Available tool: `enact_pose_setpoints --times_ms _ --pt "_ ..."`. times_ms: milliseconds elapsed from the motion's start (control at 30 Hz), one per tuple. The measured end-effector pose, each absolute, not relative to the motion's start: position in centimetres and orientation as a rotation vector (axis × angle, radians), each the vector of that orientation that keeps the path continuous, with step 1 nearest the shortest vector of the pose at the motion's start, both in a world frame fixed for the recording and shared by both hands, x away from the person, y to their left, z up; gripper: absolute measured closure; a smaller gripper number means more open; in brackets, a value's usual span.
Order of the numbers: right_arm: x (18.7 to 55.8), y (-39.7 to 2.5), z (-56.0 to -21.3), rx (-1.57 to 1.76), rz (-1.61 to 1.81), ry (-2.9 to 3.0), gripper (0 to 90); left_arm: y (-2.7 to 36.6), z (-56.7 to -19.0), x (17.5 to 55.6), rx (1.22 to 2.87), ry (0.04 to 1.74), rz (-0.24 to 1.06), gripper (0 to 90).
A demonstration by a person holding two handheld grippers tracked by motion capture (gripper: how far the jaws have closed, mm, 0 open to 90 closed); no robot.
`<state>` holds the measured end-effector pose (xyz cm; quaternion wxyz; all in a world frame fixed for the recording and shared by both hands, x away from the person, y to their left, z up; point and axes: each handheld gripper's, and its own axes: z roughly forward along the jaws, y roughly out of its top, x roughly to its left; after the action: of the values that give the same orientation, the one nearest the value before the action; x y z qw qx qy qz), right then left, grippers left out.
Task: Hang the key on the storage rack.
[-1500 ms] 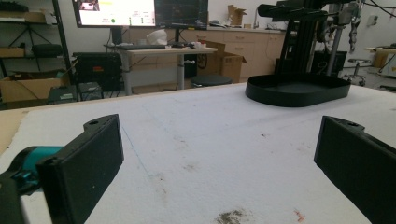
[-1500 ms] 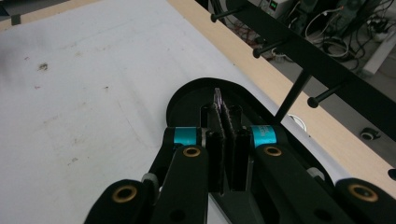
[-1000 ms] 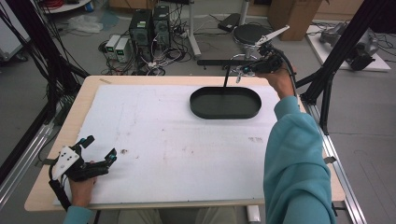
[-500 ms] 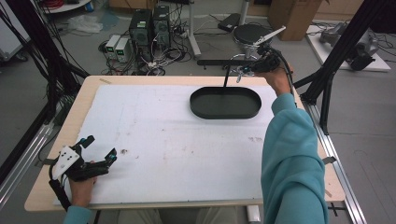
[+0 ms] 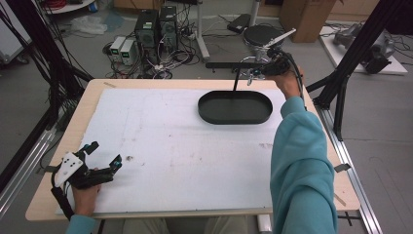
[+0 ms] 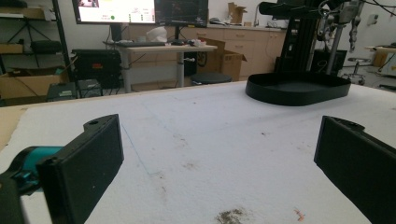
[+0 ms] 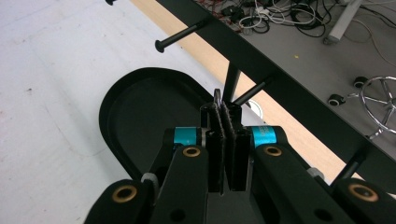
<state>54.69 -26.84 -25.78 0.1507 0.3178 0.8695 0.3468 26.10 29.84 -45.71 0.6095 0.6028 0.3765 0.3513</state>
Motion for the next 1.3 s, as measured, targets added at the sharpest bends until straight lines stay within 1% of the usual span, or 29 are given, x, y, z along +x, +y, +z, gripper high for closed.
enact_pose_setpoints --times_ms 600,867,900,933,967,1000,1067,1100,1167,1200,1267,1300 --pt "55.3 -26.8 -26.1 0.948 0.971 2.426 88.8 29.9 -45.7 26.1 1.402 0.866 0.812 1.8" --pt "55.5 -26.4 -26.5 0.953 0.937 2.388 86.9 29.9 -45.7 26.0 1.399 0.863 0.815 1.8" --pt "55.5 -26.4 -26.5 0.956 0.933 2.37 82.7 29.9 -45.7 26.0 1.396 0.861 0.816 1.8" --pt "55.5 -26.3 -26.4 0.975 0.94 2.345 80.4 29.9 -45.7 26.0 1.396 0.862 0.817 1.8" --pt "55.4 -26.4 -26.3 0.982 0.96 2.327 72.2 29.9 -45.7 26.0 1.396 0.862 0.817 1.8" --pt "55.4 -26.4 -26.3 0.982 0.96 2.327 72.2 29.9 -45.7 26.0 1.397 0.862 0.817 1.8" --pt "55.3 -26.5 -26.3 0.994 0.953 2.3 59.1 29.8 -45.7 26.0 1.396 0.863 0.816 1.8" --pt "55.3 -26.6 -26.3 1.008 0.967 2.293 50.3 29.8 -45.7 26.0 1.396 0.863 0.817 1.8" --pt "55.0 -26.6 -26.1 1.019 0.993 2.245 25.2 29.8 -45.7 26.0 1.394 0.863 0.818 1.8" --pt "54.5 -26.4 -26.0 1.018 1.037 2.178 1.1 29.8 -45.7 26.0 1.394 0.863 0.819 1.8" --pt "54.3 -26.4 -25.9 1.016 1.065 2.154 0.6 29.8 -45.7 26.0 1.395 0.861 0.82 1.8" --pt "53.5 -26.5 -25.6 1.018 1.19 2.111 0.5 29.8 -45.7 26.0 1.395 0.861 0.819 1.7"
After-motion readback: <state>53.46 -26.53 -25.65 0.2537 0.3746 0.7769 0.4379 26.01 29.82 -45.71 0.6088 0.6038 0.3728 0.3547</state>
